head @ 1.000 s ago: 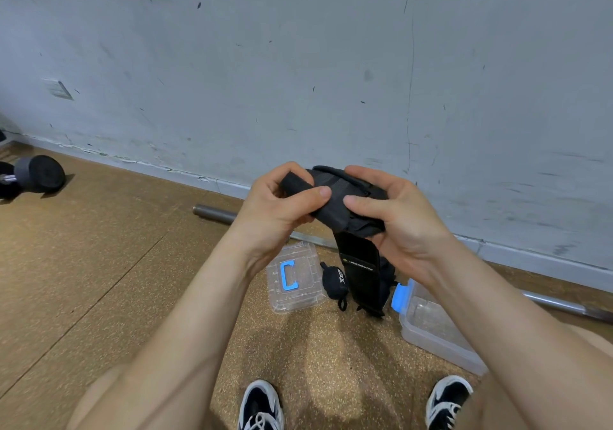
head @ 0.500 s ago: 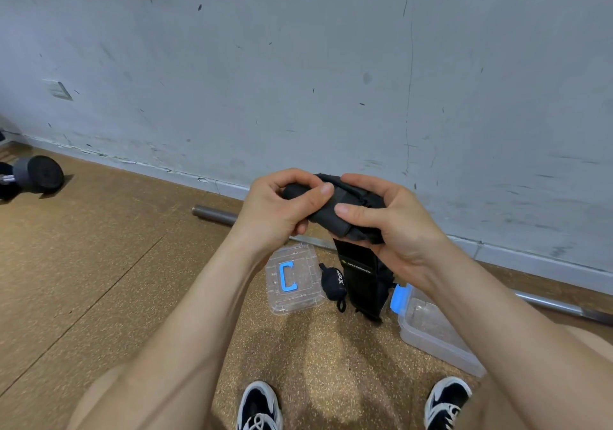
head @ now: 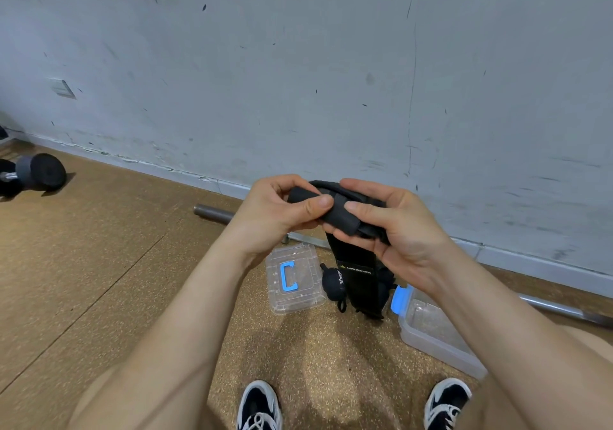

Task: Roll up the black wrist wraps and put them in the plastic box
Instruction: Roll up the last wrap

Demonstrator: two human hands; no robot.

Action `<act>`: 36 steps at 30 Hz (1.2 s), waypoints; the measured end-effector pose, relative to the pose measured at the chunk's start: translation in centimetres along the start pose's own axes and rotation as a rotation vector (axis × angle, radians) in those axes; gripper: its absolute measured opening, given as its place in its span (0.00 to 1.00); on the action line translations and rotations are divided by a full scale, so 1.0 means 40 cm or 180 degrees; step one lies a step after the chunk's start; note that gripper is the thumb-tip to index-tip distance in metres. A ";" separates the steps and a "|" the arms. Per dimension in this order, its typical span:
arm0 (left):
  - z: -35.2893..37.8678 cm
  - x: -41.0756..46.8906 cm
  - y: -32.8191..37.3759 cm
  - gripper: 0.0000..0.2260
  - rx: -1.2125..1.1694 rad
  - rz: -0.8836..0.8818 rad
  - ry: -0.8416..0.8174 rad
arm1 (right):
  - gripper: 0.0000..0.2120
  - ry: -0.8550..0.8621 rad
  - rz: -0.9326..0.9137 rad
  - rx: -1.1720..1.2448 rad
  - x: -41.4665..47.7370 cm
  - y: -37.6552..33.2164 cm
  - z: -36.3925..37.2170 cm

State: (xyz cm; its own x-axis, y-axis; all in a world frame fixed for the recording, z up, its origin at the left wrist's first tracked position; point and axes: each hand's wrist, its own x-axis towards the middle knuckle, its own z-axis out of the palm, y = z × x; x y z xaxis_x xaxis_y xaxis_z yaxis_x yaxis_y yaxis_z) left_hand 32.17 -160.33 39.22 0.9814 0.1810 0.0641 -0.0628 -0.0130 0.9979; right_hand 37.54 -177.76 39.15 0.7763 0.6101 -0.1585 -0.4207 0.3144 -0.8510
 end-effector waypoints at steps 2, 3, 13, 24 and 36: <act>0.011 0.001 -0.002 0.11 0.0084 0.0008 0.0110 | 0.17 0.0026 -0.0017 -0.0115 0.001 0.001 -0.002; 0.016 0.000 -0.002 0.12 0.0101 0.0010 0.0156 | 0.17 0.0048 -0.0025 -0.0189 0.001 0.002 -0.003; 0.043 -0.004 0.001 0.10 0.0143 0.0118 0.0394 | 0.12 0.0323 -0.0304 -0.0893 0.016 0.000 -0.018; 0.015 -0.012 0.005 0.14 -0.0077 -0.0059 -0.0172 | 0.07 0.0373 -0.0333 -0.0268 0.005 -0.011 0.000; 0.015 -0.013 0.001 0.15 -0.0759 -0.0052 -0.0237 | 0.09 0.0292 -0.0117 -0.0317 -0.011 -0.013 0.006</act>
State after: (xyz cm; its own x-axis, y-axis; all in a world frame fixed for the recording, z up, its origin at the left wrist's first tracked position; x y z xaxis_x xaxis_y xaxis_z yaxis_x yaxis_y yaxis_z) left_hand 31.75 -161.02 39.22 0.9927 0.1062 0.0564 -0.0790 0.2232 0.9716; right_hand 37.31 -178.01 39.81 0.8320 0.5288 -0.1676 -0.3461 0.2588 -0.9018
